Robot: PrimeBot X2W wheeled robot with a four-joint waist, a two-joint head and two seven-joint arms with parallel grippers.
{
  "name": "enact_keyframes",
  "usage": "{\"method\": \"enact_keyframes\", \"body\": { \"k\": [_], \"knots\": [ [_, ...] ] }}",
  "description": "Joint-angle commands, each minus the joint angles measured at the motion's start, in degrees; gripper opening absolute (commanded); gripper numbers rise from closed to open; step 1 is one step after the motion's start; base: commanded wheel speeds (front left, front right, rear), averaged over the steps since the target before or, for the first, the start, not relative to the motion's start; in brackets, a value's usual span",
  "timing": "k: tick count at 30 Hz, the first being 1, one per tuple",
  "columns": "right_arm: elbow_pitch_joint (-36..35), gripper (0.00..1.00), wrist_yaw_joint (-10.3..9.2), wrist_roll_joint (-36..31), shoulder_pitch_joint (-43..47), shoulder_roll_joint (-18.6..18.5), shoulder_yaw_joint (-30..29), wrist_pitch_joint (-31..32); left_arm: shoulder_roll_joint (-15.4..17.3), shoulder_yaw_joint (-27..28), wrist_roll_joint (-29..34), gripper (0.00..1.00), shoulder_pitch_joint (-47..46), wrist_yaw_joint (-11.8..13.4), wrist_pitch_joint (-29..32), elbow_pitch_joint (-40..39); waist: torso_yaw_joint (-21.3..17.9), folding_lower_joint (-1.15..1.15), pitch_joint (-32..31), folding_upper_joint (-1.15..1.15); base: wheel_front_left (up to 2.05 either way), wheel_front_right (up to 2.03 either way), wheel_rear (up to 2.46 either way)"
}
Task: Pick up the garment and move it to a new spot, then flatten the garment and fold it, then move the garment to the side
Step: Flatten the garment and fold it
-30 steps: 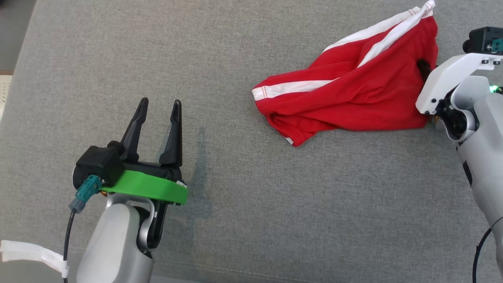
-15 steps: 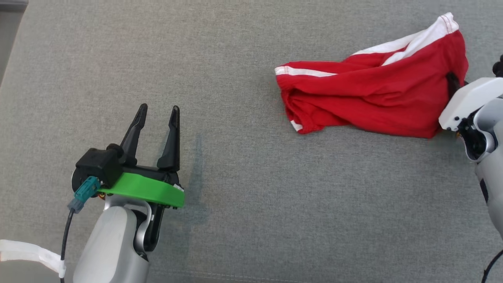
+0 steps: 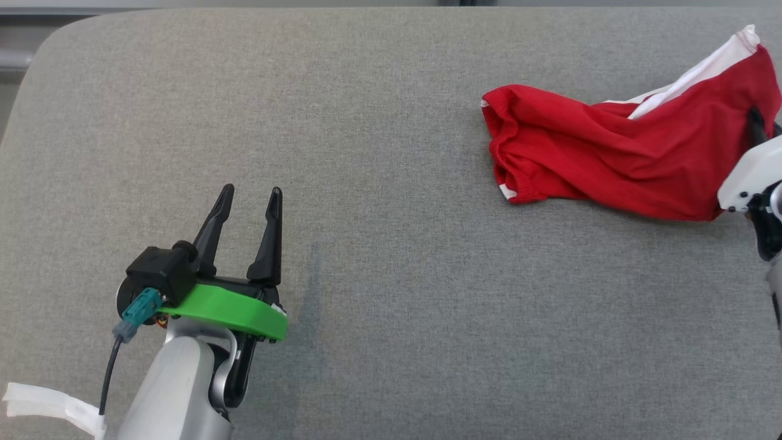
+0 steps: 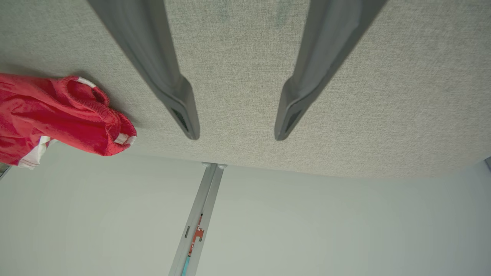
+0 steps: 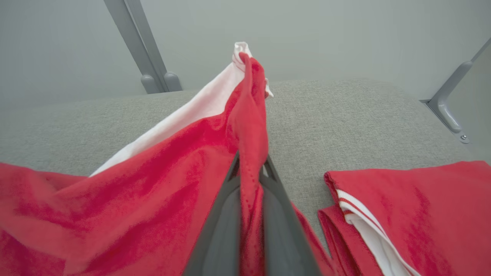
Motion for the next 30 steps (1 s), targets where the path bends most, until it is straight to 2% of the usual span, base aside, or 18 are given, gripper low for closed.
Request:
{"method": "enact_keyframes", "body": {
  "k": [1,8,13,20,28,29,30],
  "knots": [
    [-1.49,0.0,-0.12,-1.07,0.93,1.22,-0.12,1.04,0.17,0.06,-0.36,1.0,1.06,-0.17,-0.14,0.17,-0.55,0.0,-1.29,0.0,0.0,0.0,0.0],
    [-10.5,0.0,-0.11,-6.36,1.01,8.11,1.75,10.38,0.36,-0.22,-0.93,1.0,1.6,-0.17,-0.14,0.23,-0.1,0.0,-2.54,0.0,0.0,0.0,0.0],
    [-13.87,0.0,-0.11,-10.53,0.73,12.94,5.79,15.98,-0.22,-0.85,-1.57,1.0,1.34,-0.17,-0.14,0.18,1.7,0.0,-2.34,0.0,0.0,0.0,0.0],
    [-13.31,0.0,-0.11,-12.02,1.79,16.51,10.34,19.32,-0.83,-1.16,-1.71,1.0,0.54,-0.17,-0.14,0.02,4.34,0.0,-1.45,0.0,0.0,0.0,0.0],
    [-8.76,0.0,-0.12,-12.99,1.4,17.98,13.39,18.93,-1.4,-1.3,-1.98,1.0,0.41,-0.17,-0.14,0.21,5.79,0.0,-1.03,0.0,0.0,0.0,0.0],
    [-8.17,0.43,-0.11,-13.09,1.23,18.15,13.39,18.64,-1.42,-1.33,-1.96,1.0,0.43,-0.17,-0.14,0.25,5.85,0.0,-1.04,0.0,0.0,0.0,0.0],
    [-7.76,1.0,-0.11,-13.11,1.07,18.24,13.15,18.27,-1.44,-1.34,-1.97,1.0,0.45,-0.17,-0.14,0.28,5.88,0.0,-1.08,0.0,0.0,0.0,0.0]
  ]
}}
